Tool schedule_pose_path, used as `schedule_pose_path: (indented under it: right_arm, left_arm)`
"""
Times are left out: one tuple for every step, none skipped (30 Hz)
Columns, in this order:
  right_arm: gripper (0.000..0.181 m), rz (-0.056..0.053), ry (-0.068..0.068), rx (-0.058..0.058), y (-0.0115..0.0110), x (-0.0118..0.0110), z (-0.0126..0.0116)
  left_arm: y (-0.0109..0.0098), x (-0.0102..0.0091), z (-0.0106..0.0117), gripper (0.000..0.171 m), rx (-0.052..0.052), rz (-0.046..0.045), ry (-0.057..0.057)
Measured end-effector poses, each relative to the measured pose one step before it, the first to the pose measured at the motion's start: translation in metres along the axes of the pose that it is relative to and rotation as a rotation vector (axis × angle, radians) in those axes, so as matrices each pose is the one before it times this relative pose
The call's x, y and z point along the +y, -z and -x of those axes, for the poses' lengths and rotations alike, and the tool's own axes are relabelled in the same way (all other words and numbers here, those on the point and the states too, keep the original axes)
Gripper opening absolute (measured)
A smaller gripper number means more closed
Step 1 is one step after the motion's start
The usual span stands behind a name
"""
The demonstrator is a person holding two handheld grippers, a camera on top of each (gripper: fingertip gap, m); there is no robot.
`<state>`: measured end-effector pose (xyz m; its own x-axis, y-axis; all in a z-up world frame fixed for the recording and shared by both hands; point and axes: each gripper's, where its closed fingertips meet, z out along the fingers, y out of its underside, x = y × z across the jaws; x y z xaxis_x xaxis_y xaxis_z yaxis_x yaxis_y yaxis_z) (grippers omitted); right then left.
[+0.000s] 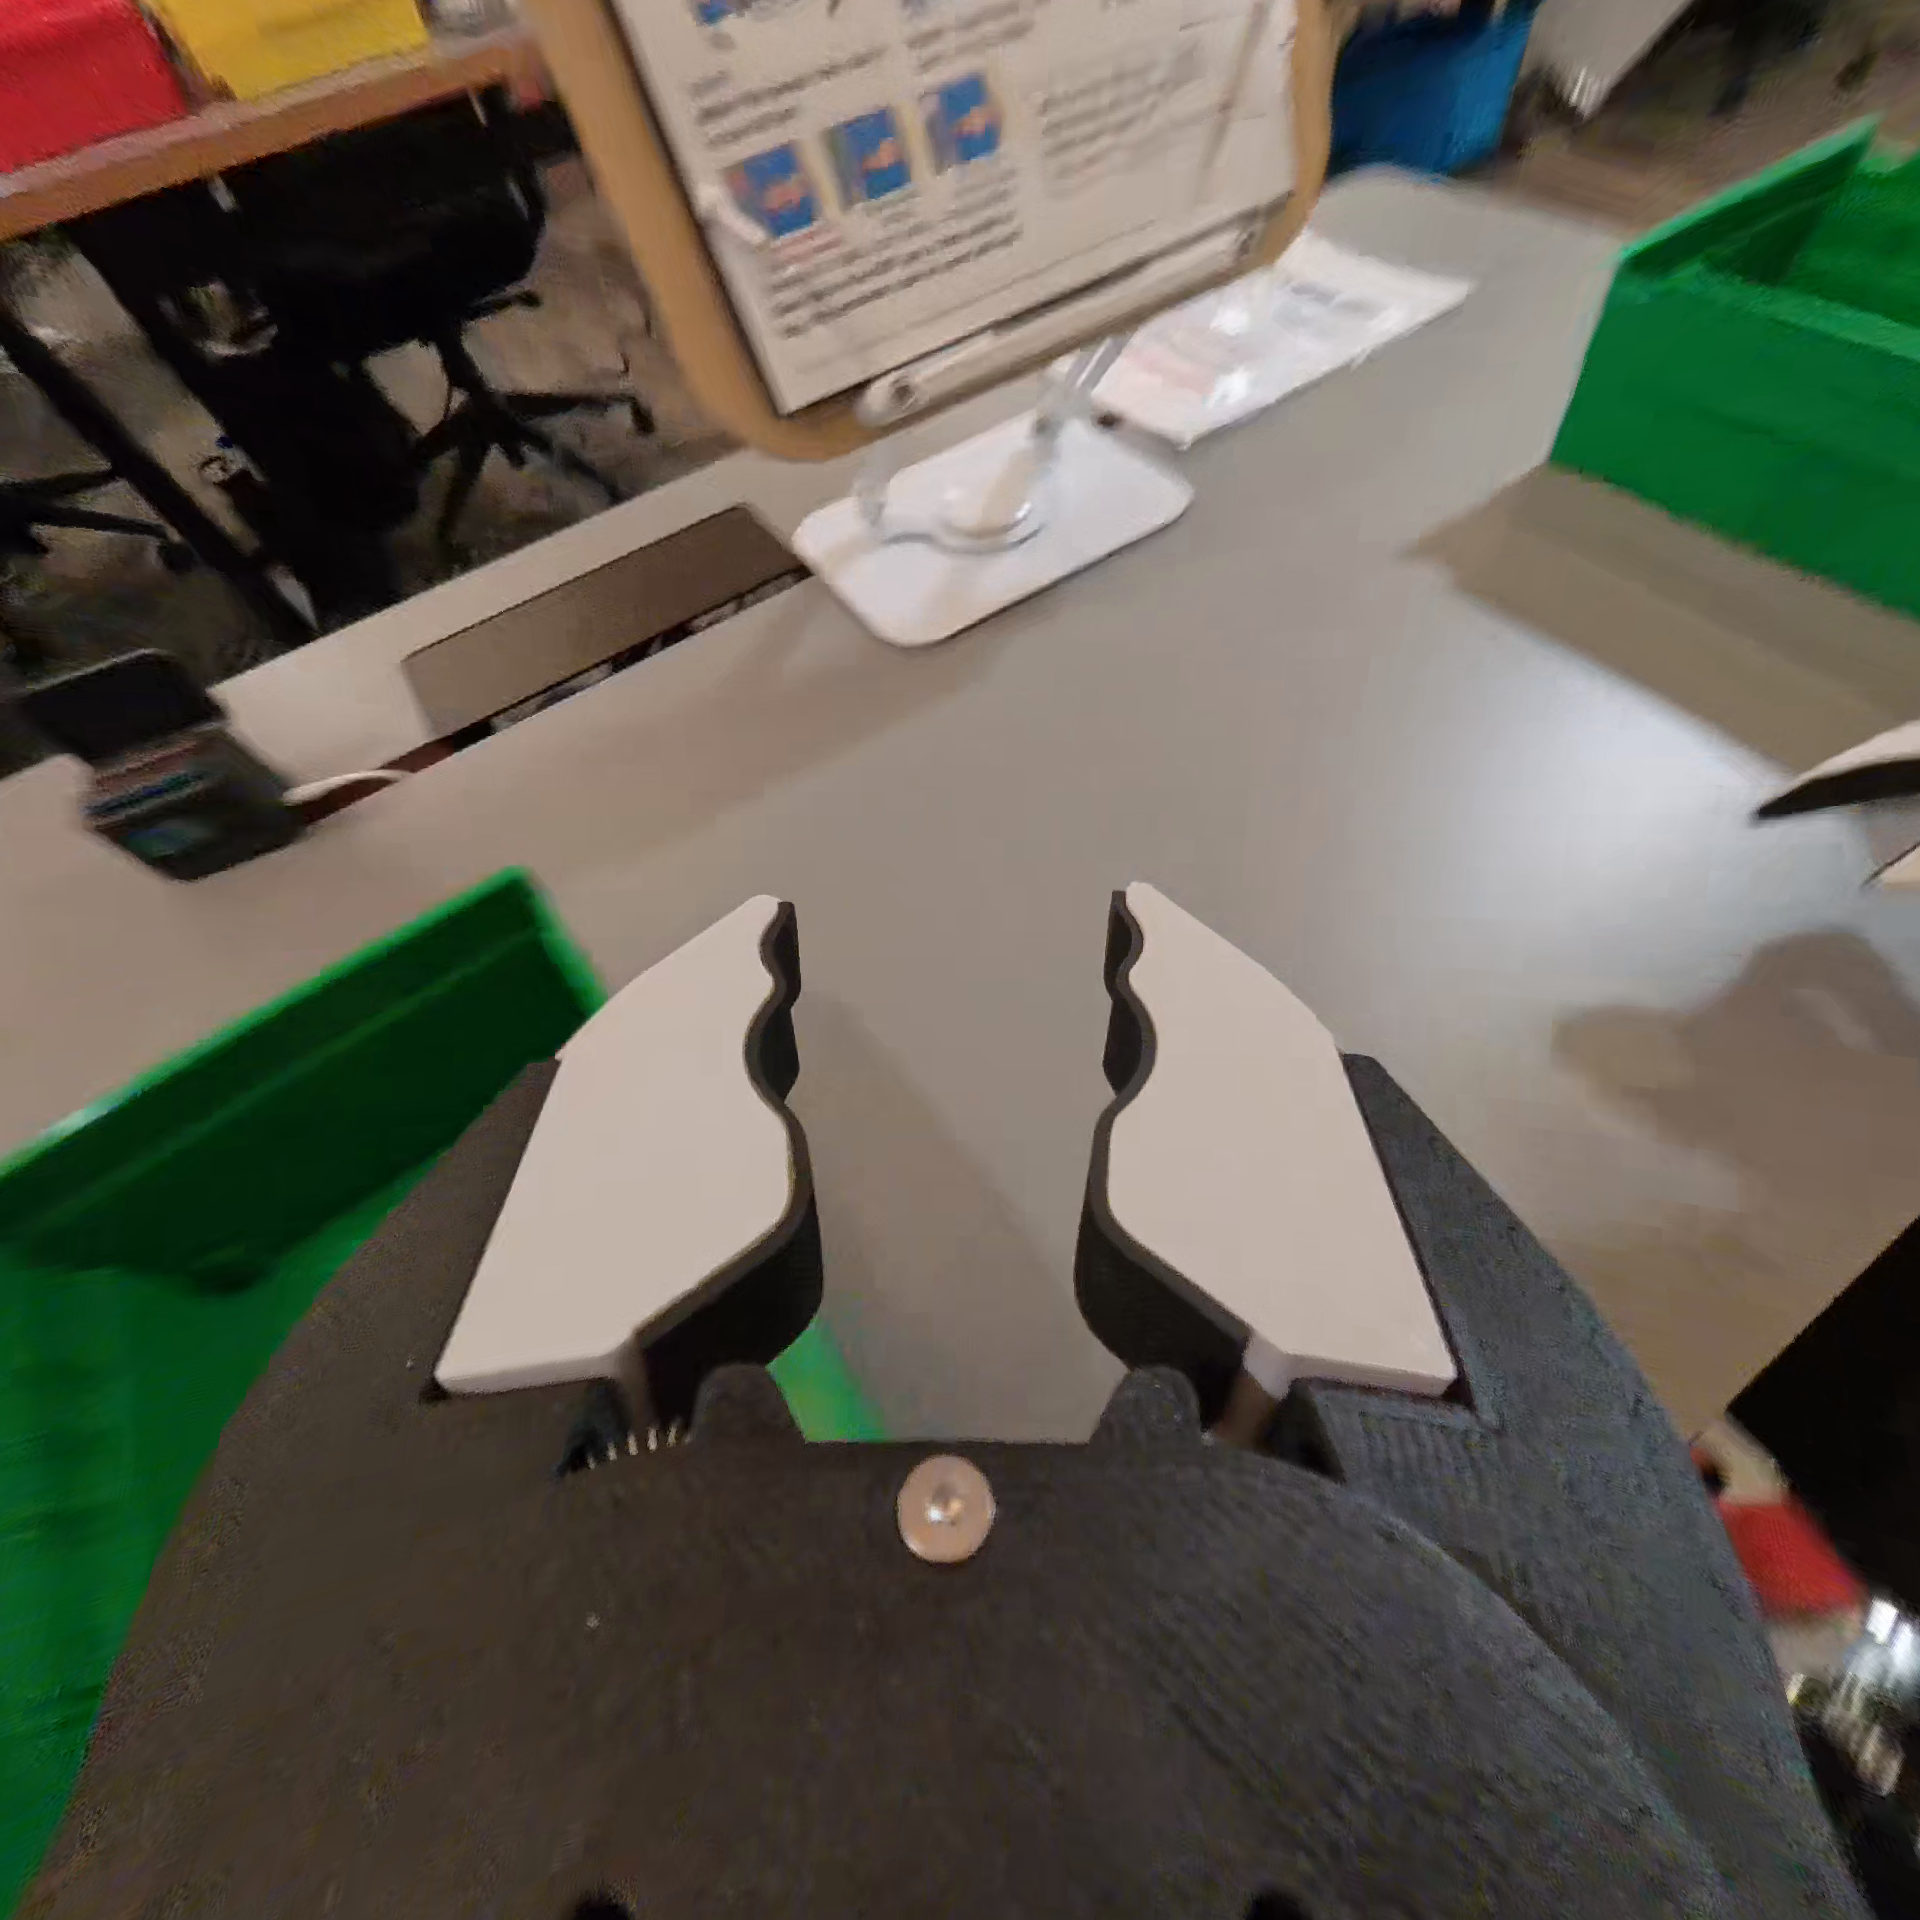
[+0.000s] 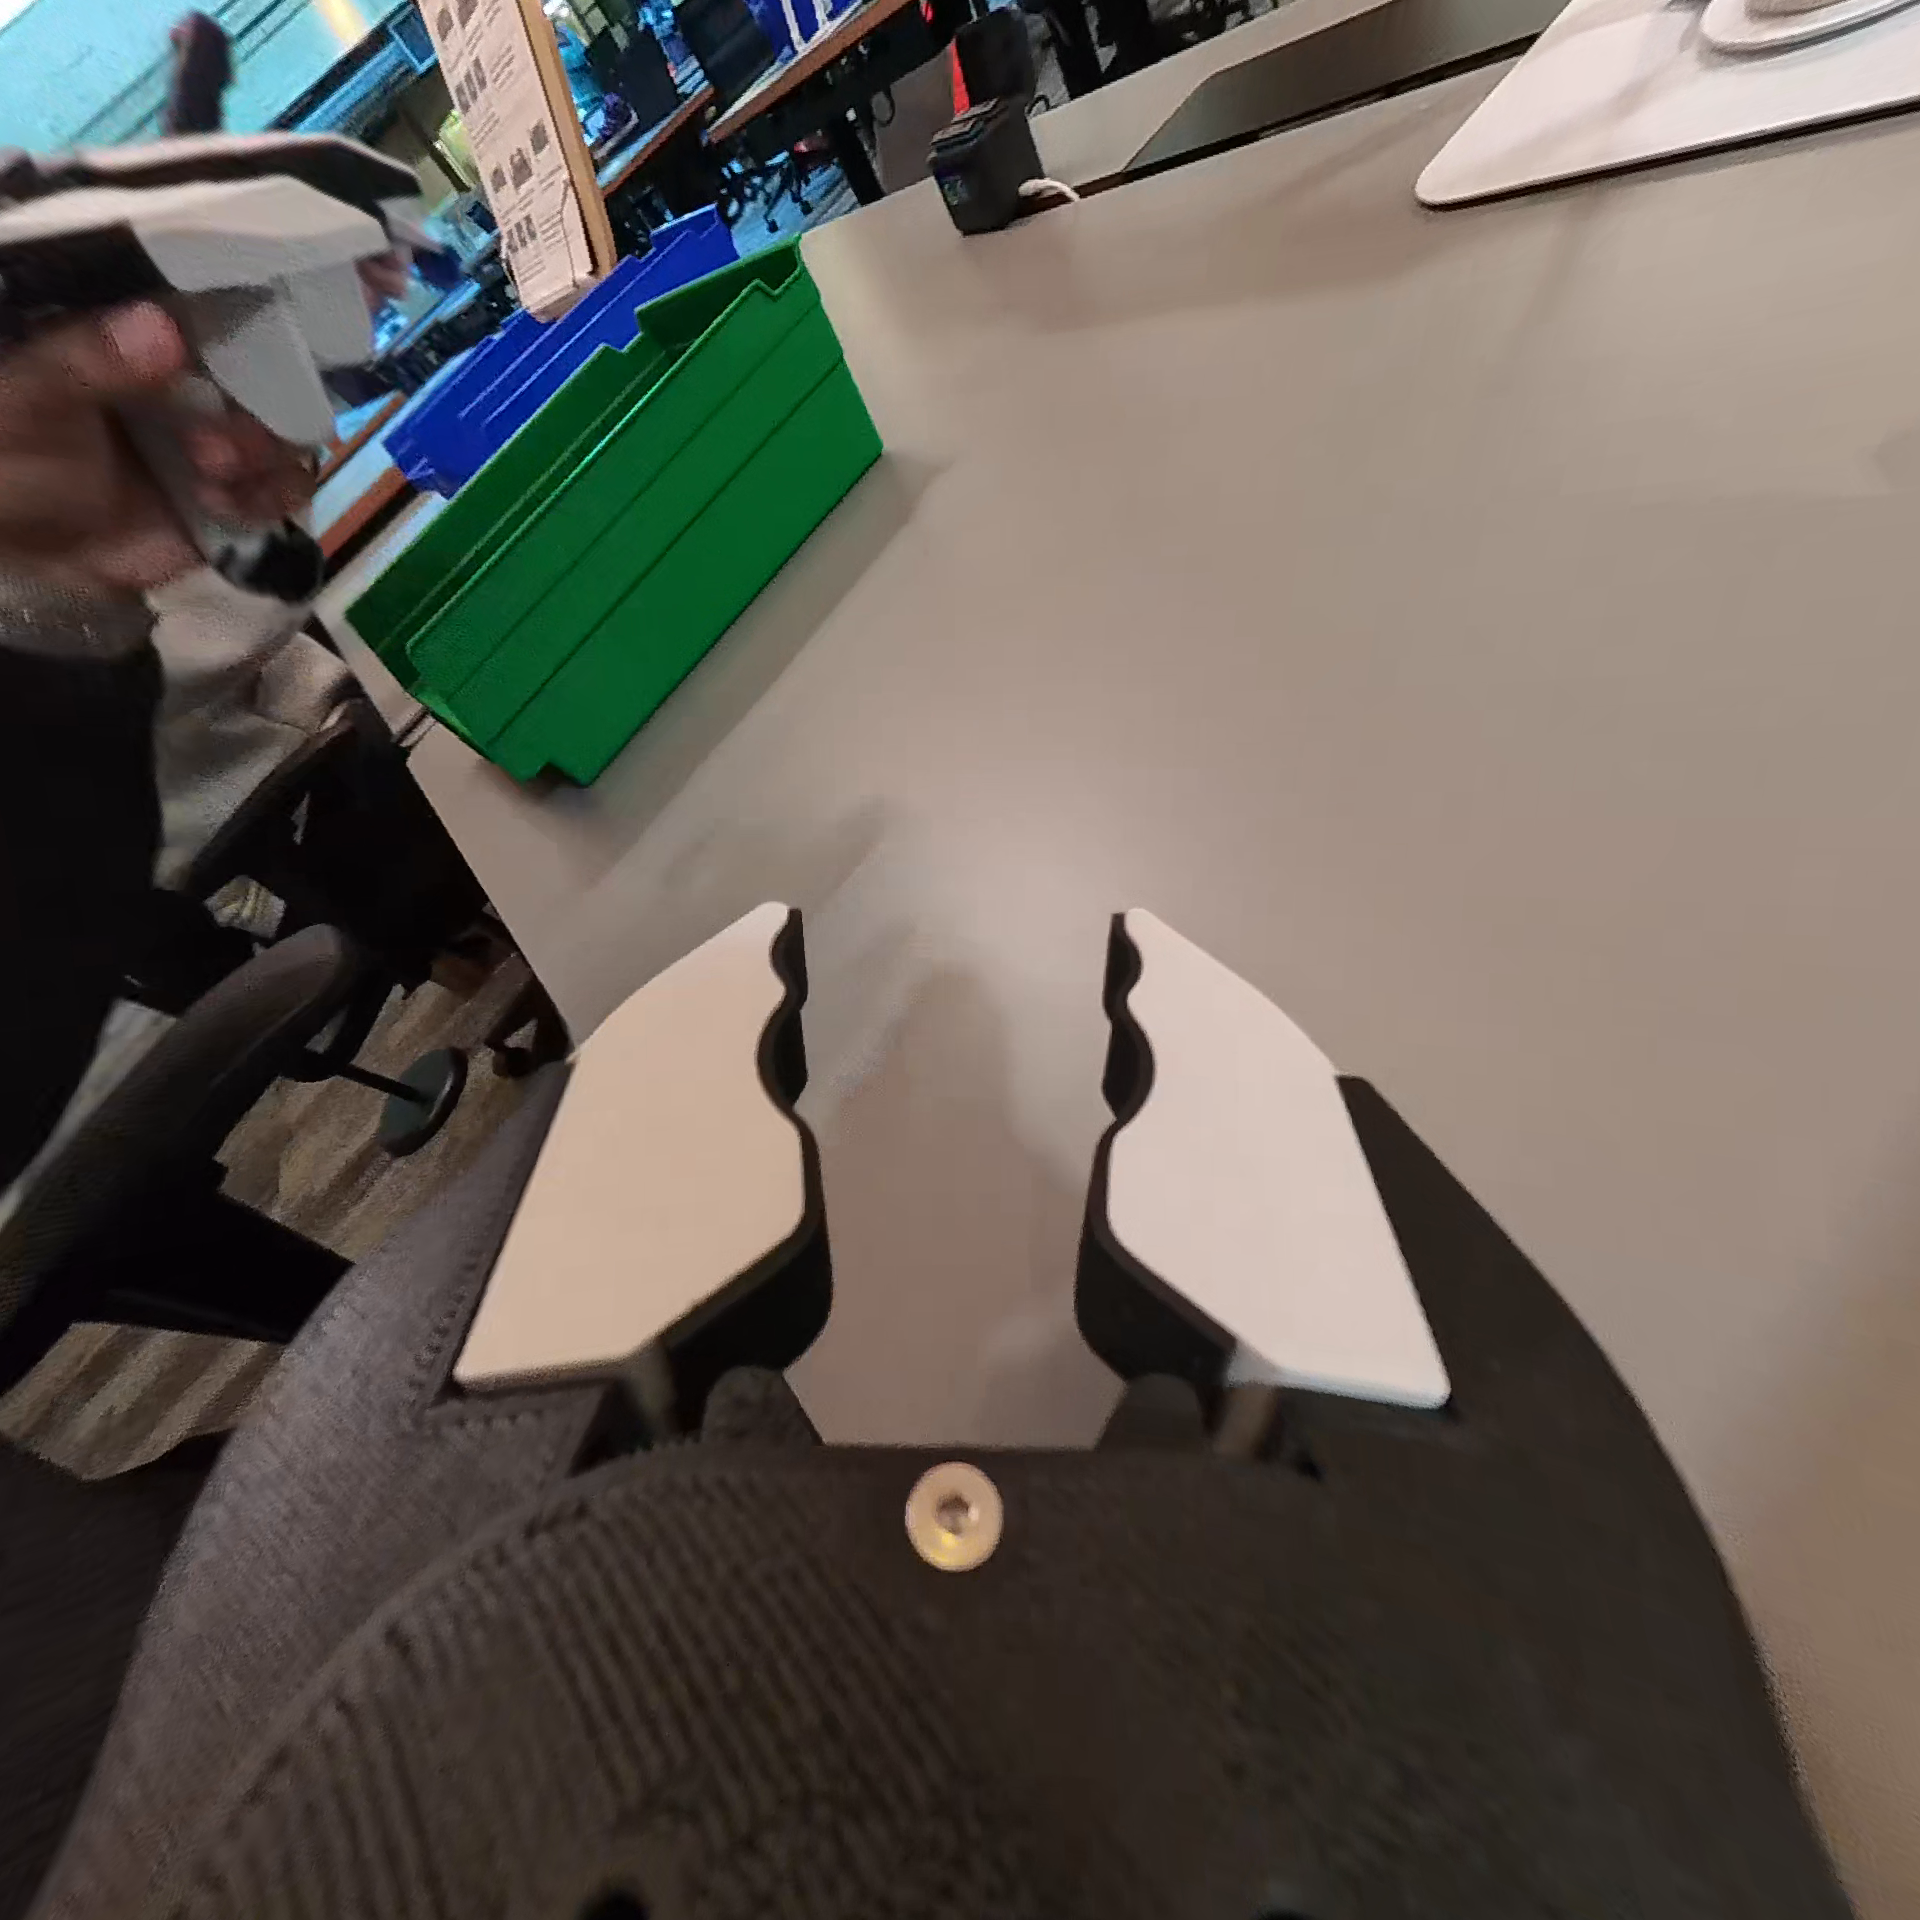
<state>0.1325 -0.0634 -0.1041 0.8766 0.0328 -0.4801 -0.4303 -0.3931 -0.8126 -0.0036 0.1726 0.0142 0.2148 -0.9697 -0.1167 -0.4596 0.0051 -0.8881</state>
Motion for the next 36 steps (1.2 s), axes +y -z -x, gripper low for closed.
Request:
schedule_pose_path:
  right_arm:
    - [0.055,0.0013,-0.0146,-0.0126,-0.00077,0.00029,0.00103]
    - [0.054,0.002,-0.0186,-0.016,-0.00098,0.0003,0.00146]
    - [0.052,0.0035,-0.0195,-0.0135,-0.00113,0.00064,0.00088]
    - [0.052,0.0031,-0.0164,-0.0077,-0.00122,0.00095,0.00011]
    - [0.051,0.0048,-0.0118,-0.0046,-0.00131,0.0011,-0.0002]
    - [0.051,0.0061,-0.008,-0.0022,-0.0011,0.00118,-0.00024]
    - [0.05,0.0038,-0.004,0.0011,-0.00104,0.00077,-0.00034]
    - [0.05,0.0011,-0.0001,0.0045,-0.00083,0.00042,-0.00056]
    - [0.049,0.0,0.0024,0.0054,-0.00089,0.00021,-0.00044]
    - [0.048,0.0003,0.0036,0.0071,-0.00096,0.00023,-0.00088]
    - [0.047,0.0017,0.0036,0.0085,-0.00101,0.00052,-0.00118]
    - [0.046,0.0032,0.0027,0.0075,-0.00119,0.00085,-0.00115]
    - [0.046,0.0035,0.0004,0.0056,-0.00126,0.00085,-0.00108]
    - [0.045,0.0022,-0.0027,0.0022,-0.00143,0.00061,-0.00064]
    - [0.044,0.0008,-0.0053,-0.0012,-0.00148,0.00008,-0.00015]
    - [0.043,0.0,-0.006,-0.0038,-0.00166,-0.00021,0.00007]
    - [0.043,-0.0001,-0.005,-0.0045,-0.00174,-0.00029,0.00022]
    - [0.042,0.002,-0.0031,-0.0027,-0.00187,0.00009,-0.00019]
    - [0.042,0.0052,-0.0003,-0.0022,-0.00179,0.00058,-0.00008]
    - [0.042,0.0072,0.0029,-0.0009,-0.00148,0.00092,-0.00011]
    - [0.041,0.0054,0.0043,0.0036,-0.00109,0.00099,-0.0007]
    - [0.041,0.0029,0.0037,0.0047,-0.00052,0.00072,-0.00083]
    - [0.041,0.0017,0.0009,0.0036,-0.00036,0.00053,-0.00087]
    - [0.04,-0.0012,-0.003,0.0013,-0.00017,0.00005,-0.00071]
    - [0.039,-0.0042,-0.0075,-0.0013,0.0,-0.00044,-0.0006]
    - [0.039,-0.0067,-0.0136,-0.0055,0.00007,-0.00079,-0.00014]
    - [0.038,-0.0109,-0.0232,-0.0122,0.0004,-0.0015,0.00056]
    - [0.036,-0.014,-0.0318,-0.0183,0.0004,-0.00187,0.00106]
    - [0.035,-0.0144,-0.0352,-0.0191,0.00046,-0.00184,0.00087]
    - [0.034,-0.0112,-0.0314,-0.0153,0.00053,-0.00134,0.00001]
    - [0.034,-0.0051,-0.0211,-0.0088,0.00032,-0.00058,-0.0009]
    - [0.034,0.0,-0.0098,0.0017,0.00017,-0.00006,-0.00193]
    - [0.034,0.0007,0.0003,0.0089,0.00012,-0.00003,-0.0026]
    - [0.034,0.0017,0.0065,0.0099,-0.00003,0.00007,-0.00225]
    - [0.033,0.003,0.0091,0.0083,-0.00018,0.00006,-0.00158]
    - [0.033,0.0029,0.01,0.0079,-0.00051,0.00004,-0.00131]
  left_arm:
    - [0.00823,0.00219,0.02159,0.06,-0.0002,0.06102,-0.0314]
    - [0.00582,0.00623,0.0234,0.067,-0.0122,0.07074,-0.0274]
    - [0.00342,0.00985,0.02361,0.069,-0.0208,0.07603,-0.0352]
    - [0.00051,0.01177,0.02013,0.07,-0.0134,0.06781,-0.0442]
    - [-0.00218,0.01315,0.0165,0.072,-0.0093,0.06131,-0.0455]
    - [-0.00493,0.01531,0.0123,0.072,-0.0001,0.06848,-0.0359]
    - [-0.00756,0.01611,0.00751,0.075,0.0146,0.07424,-0.0294]
    - [-0.0091,0.01517,0.00418,0.077,0.0182,0.07014,-0.0307]
    - [-0.00998,0.0128,0.00246,0.076,0.0122,0.05956,-0.0306]
    - [-0.01012,0.01045,-0.00027,0.076,0.0183,0.04819,-0.0382]
    - [-0.00979,0.00823,-0.00022,0.076,0.0097,0.04173,-0.0413]
    - [-0.00903,0.00626,0.00024,0.075,0.0018,0.03504,-0.0456]
    - [-0.00778,0.00488,0.00042,0.074,-0.0017,0.03132,-0.0483]
    - [-0.00674,0.00423,0.00092,0.072,-0.0058,0.03147,-0.0477]
    - [-0.00554,0.00379,0.00068,0.068,-0.0035,0.03416,-0.0477]
    - [-0.0046,0.00423,0.00049,0.06,-0.0019,0.03912,-0.046]
    - [-0.00416,0.0046,-0.00003,0.054,0.0028,0.04419,-0.0363]
    - [-0.0035,0.00406,-0.00031,0.052,0.0085,0.03896,-0.0249]
    - [-0.00288,0.00291,-0.00035,0.055,0.0119,0.0253,-0.0236]
    - [-0.00251,0.00139,0.00054,0.055,0.0079,0.00981,-0.0185]
    - [-0.00218,0.00005,0.00111,0.054,0.0068,-0.00088,-0.0052]
    - [-0.0021,-0.00006,0.0004,0.054,0.0142,-0.00186,-0.0013]
    - [-0.0025,-0.00006,0.00149,0.058,0.0049,-0.0013,-0.006]
    - [-0.00279,-0.00054,0.00179,0.061,-0.0007,-0.00293,-0.009]
    - [-0.00366,-0.00014,0.00082,0.063,0.0034,0.00123,-0.0064]
    - [-0.00427,0.00096,-0.00071,0.066,0.0135,0.0111,-0.0041]
    - [-0.00446,0.00077,-0.00027,0.069,0.0109,0.0109,-0.0049]
    - [-0.00377,-0.00069,-0.00016,0.07,0.0076,-0.00033,-0.0103]
    - [-0.00297,-0.00196,0.00119,0.07,-0.0024,-0.00825,-0.0135]
    - [-0.00205,-0.00227,0.00146,0.069,-0.0025,-0.01077,-0.0098]
    - [-0.00103,-0.00253,0.00063,0.068,0.0069,-0.01128,-0.0048]
    - [-0.00016,-0.0031,0.00072,0.068,0.008,-0.01557,-0.0037]
    - [0.00008,-0.00346,0.00092,0.067,0.0052,-0.01736,-0.004]
    - [-0.00011,-0.00223,0.00004,0.065,0.0117,-0.00919,-0.0031]
    - [-0.00103,-0.00073,-0.00058,0.065,0.0159,0.00235,-0.0028]
    - [-0.00193,0.00077,0.00001,0.065,0.0084,0.01176,-0.0072]
